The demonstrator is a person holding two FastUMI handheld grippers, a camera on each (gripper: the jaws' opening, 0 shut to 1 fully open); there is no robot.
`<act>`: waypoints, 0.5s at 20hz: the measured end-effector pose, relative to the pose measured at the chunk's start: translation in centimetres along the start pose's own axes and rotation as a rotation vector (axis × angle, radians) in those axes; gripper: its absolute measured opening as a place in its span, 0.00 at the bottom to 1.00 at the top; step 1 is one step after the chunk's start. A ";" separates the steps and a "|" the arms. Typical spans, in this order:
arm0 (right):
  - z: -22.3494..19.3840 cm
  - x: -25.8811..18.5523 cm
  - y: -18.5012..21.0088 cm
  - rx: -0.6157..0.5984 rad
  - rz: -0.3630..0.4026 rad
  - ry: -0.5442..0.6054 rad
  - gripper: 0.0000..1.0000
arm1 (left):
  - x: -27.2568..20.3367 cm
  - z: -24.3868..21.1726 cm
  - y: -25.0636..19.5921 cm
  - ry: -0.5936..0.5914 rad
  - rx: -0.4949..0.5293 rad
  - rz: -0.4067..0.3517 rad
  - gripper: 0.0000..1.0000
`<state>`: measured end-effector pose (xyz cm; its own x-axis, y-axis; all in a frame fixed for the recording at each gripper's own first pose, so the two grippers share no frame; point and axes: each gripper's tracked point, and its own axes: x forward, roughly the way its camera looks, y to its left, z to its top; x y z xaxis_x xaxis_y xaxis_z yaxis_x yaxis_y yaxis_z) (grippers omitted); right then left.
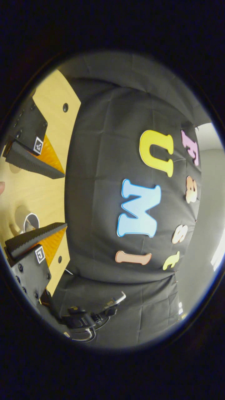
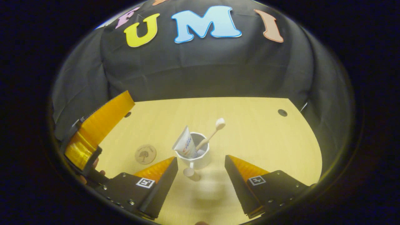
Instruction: Put the toothbrush and toothpaste on the desktop into the cup, then pick up the cup and place it on the coaster on the desktop.
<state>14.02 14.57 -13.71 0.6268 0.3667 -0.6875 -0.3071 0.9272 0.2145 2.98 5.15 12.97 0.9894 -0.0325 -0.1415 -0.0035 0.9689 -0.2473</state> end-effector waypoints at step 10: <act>-3.8 4.9 1.3 -0.042 -0.074 0.302 0.93 | -3.8 -0.8 4.7 0.045 -0.071 0.097 0.90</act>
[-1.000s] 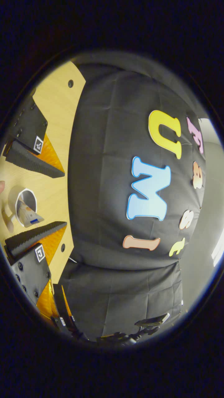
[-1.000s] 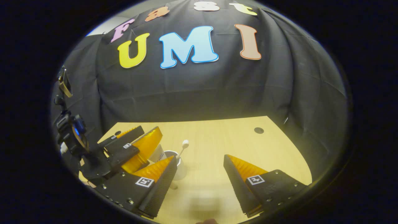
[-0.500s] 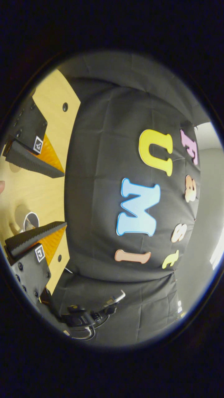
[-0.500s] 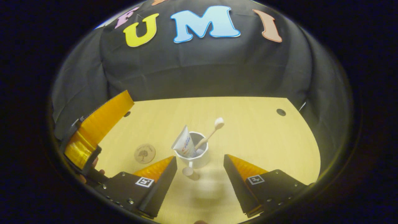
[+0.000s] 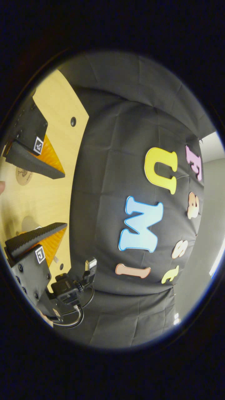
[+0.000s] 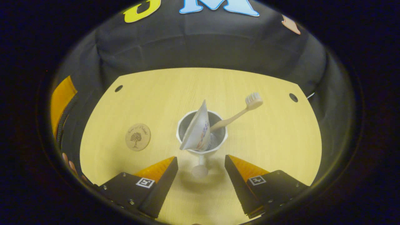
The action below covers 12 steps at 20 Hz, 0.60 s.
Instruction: Put the toothbrush and toothpaste on the desktop into the cup, then pick up the cup and place it on the coaster on the desktop.
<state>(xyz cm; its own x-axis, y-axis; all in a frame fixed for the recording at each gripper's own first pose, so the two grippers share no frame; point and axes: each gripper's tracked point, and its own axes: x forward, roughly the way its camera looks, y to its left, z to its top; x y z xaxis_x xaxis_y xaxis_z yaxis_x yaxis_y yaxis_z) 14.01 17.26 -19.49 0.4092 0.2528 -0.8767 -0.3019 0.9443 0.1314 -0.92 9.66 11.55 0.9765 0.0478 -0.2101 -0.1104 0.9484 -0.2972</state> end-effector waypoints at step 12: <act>-0.4 5.0 -0.2 0.030 -0.035 0.186 0.77 | -1.1 -2.3 2.1 0.052 -0.026 0.025 0.90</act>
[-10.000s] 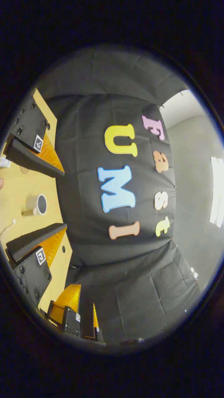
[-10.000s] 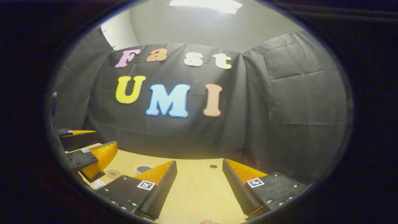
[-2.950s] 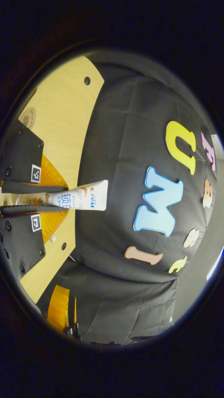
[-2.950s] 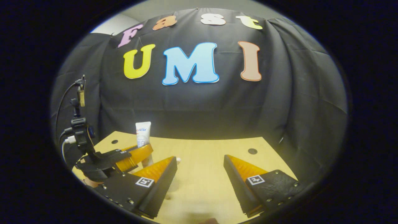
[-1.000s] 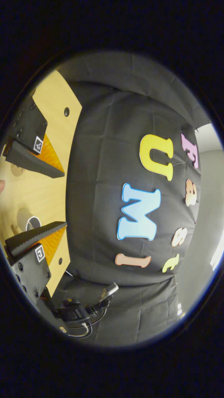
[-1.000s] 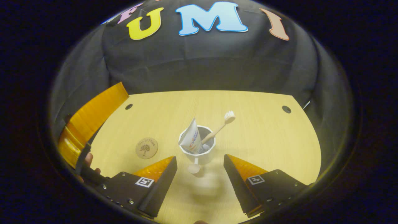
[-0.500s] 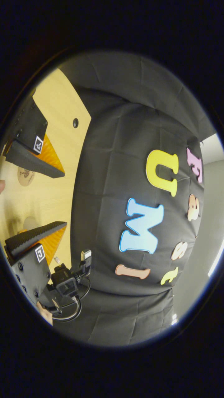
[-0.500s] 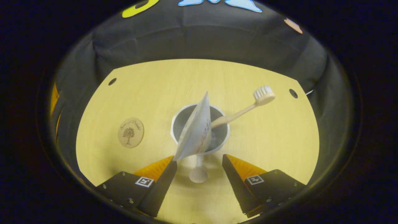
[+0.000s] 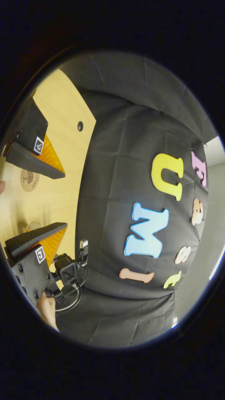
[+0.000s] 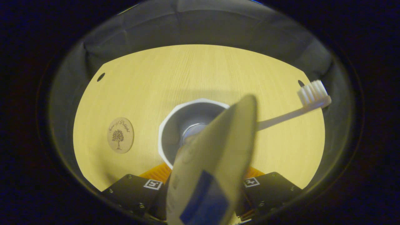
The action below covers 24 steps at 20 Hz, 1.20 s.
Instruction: Put the toothbrush and toothpaste on the desktop into the cup, then pick up the cup and place it on the coaster on the desktop.
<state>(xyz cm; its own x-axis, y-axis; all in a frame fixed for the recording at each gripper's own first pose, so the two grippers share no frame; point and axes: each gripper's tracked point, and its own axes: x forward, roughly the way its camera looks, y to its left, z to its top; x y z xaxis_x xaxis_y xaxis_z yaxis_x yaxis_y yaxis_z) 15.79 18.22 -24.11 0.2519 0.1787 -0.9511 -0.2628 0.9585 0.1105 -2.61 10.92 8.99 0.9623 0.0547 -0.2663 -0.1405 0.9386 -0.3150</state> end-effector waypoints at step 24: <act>0.0 -2.3 16.1 -0.287 0.135 0.014 0.31 | -13.3 -1.2 12.0 0.010 -0.082 0.256 0.90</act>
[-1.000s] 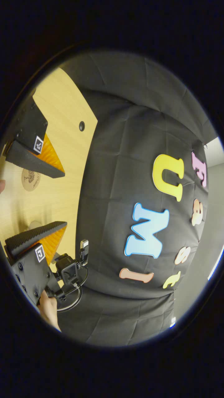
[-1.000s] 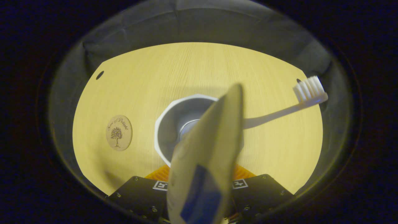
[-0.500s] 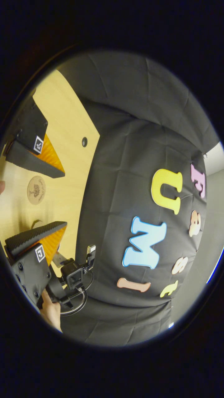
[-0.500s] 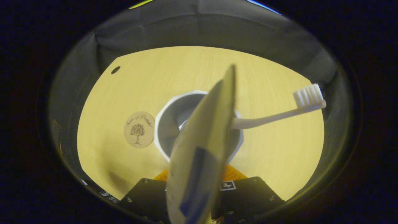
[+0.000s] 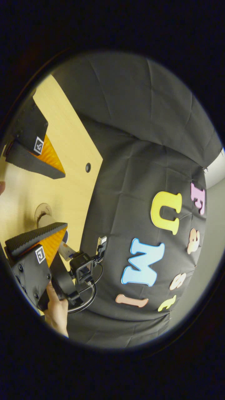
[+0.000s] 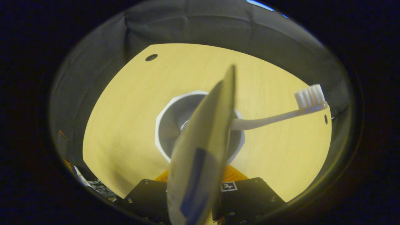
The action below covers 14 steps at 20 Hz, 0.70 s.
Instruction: Put the toothbrush and toothpaste on the desktop into the cup, then pick up the cup and place it on the coaster on the desktop.
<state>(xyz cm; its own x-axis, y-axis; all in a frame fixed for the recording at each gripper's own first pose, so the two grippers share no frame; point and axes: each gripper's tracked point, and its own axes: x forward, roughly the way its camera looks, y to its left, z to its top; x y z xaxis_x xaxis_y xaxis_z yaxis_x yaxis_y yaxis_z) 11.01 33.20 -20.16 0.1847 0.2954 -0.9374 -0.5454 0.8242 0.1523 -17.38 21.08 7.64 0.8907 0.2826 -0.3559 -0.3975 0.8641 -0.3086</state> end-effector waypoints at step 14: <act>1.2 1.3 1.4 -0.044 0.004 0.042 0.32 | 0.8 -0.4 0.4 0.019 -0.012 0.010 0.90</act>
<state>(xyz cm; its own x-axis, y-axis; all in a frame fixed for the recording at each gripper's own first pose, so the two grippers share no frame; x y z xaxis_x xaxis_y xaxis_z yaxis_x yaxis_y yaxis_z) 11.51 35.34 -20.78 0.1486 0.2769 -0.9493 -0.5814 0.8010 0.1427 -16.92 21.50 6.89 0.8823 0.2831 -0.3761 -0.4092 0.8562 -0.3153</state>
